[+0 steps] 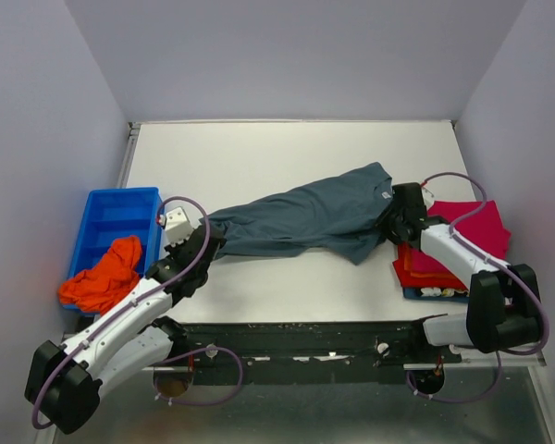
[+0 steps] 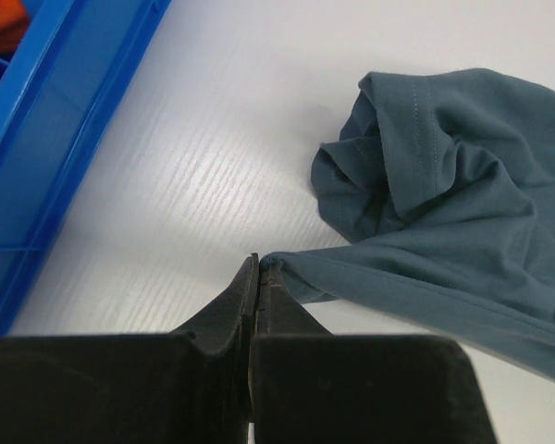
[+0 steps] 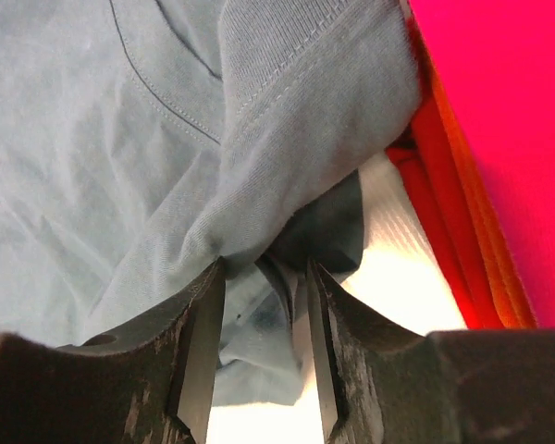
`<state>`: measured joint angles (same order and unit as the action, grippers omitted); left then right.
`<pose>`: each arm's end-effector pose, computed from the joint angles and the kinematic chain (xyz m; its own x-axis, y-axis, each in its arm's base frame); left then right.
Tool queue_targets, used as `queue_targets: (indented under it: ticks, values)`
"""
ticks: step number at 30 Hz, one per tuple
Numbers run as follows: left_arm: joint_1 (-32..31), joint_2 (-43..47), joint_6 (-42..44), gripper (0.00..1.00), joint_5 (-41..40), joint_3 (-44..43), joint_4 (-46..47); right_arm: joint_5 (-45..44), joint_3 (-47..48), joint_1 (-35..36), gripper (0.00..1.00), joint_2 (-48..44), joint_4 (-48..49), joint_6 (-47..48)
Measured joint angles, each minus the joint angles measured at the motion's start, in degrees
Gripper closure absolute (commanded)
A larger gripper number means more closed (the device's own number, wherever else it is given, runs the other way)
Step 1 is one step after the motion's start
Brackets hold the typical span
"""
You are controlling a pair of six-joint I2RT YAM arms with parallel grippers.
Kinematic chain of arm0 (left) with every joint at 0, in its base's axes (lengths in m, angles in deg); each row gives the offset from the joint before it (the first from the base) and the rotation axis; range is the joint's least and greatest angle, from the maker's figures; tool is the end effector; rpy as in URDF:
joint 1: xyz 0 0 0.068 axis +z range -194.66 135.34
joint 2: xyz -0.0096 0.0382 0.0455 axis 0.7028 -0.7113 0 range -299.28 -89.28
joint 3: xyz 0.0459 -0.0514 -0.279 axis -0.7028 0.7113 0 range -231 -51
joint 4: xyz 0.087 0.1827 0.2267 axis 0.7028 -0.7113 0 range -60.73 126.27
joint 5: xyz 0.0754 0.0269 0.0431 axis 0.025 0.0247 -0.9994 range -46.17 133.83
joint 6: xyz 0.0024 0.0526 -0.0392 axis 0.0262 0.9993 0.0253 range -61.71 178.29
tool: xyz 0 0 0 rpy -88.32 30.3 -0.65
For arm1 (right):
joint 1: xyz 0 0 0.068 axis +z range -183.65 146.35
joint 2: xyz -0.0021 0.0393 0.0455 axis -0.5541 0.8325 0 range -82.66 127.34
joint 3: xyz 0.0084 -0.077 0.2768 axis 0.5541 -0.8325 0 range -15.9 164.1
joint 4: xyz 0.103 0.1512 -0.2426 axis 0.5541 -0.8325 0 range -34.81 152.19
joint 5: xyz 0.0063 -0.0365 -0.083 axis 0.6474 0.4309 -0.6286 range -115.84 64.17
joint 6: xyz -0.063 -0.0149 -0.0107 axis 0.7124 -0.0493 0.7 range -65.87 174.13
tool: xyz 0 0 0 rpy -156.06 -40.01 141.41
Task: Fold and stack the t-shirts
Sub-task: Flatten out the tshirt
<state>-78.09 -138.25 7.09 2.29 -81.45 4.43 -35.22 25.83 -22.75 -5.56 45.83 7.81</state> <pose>0.1880 -0.0830 0.2021 -0.4489 -0.4027 -0.7977 -0.4637 0.8681 -0.1773 0.3022 0.0497 0.1687 -0.5955 0.6120 -0.5204 0.4972 0.7896 0.3596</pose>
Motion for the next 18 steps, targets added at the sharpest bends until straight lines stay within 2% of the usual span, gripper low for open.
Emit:
queue_targets:
  ticks: [4, 9, 12, 14, 16, 18]
  values:
    - [0.04, -0.42, -0.26, 1.0, 0.02, 0.61, 0.66, 1.18, 0.02, -0.02, 0.44, 0.04, -0.04, -0.26]
    - [0.09, -1.6, -0.07, 1.0, 0.02, 0.5, 1.38, 3.23, -0.81, -0.04, 0.47, -1.18, -0.11, -0.26]
    - [0.09, -1.75, 0.35, 1.0, 0.0, 0.13, 1.62, 4.26, -2.32, -0.04, 0.55, -1.55, 0.0, -0.24]
    - [0.09, -1.75, 0.57, 1.0, 0.0, -0.07, 1.79, 4.44, -3.41, -0.02, 0.65, -1.55, 0.0, -0.24]
    - [0.11, -1.75, 0.74, 1.0, -0.02, -0.09, 1.81, 4.46, -4.04, -0.04, 0.67, -1.53, -0.09, -0.24]
    - [0.11, -1.75, 0.81, 1.0, -0.02, -0.11, 1.79, 4.37, -4.09, -0.04, 0.82, -1.53, -0.02, -0.22]
